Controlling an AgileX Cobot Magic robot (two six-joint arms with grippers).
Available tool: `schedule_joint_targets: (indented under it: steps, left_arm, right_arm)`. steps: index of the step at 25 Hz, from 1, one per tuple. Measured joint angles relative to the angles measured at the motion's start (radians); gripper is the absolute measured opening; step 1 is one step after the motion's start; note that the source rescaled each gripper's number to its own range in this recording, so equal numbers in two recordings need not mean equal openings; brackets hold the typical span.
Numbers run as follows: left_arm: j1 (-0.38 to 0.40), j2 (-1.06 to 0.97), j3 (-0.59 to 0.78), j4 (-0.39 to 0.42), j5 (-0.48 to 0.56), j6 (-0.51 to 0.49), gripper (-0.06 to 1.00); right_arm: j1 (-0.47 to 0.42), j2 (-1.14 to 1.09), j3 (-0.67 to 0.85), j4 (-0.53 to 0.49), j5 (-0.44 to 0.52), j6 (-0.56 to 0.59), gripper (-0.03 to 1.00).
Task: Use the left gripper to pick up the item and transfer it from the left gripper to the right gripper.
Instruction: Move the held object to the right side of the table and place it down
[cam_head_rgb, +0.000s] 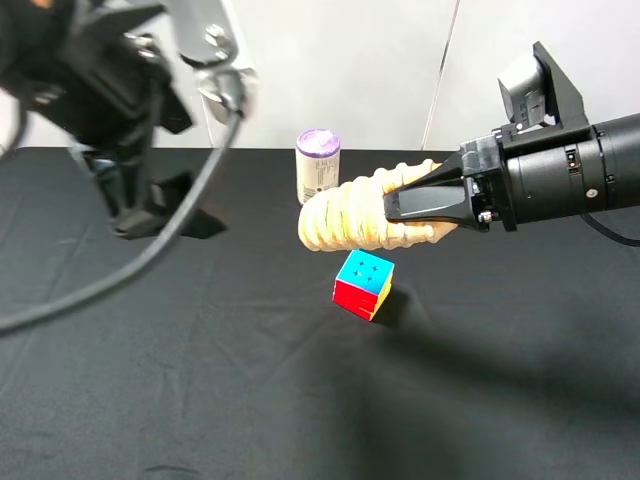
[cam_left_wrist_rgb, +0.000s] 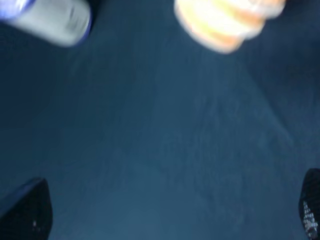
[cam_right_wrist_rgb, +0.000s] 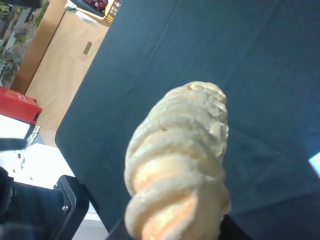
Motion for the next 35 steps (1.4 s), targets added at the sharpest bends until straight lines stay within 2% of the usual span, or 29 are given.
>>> schedule_joint_targets:
  steps: [4,7,18,27,35]
  left_arm:
    - [0.0,-0.089,0.0,0.037,0.099,-0.135,1.0]
    - [0.0,-0.178,0.023,0.038,0.117,-0.219,1.0]
    - [0.0,-0.64,0.312,0.037,0.148,-0.402,1.0]
    - [0.0,-0.976,0.517,-0.018,0.149,-0.434,1.0]
    - [0.0,-1.159,0.59,-0.022,0.178,-0.434,1.0]
  right_arm:
    - [0.0,0.0,0.0,0.0,0.0,0.005,0.02]
    - [0.0,0.0,0.0,-0.003,0.0,0.009,0.02]
    - [0.0,0.0,0.0,-0.034,0.0,0.026,0.02]
    - [0.0,0.0,0.0,-0.034,-0.002,0.027,0.01]
    - [0.0,0.0,0.0,-0.034,-0.011,0.037,0.01]
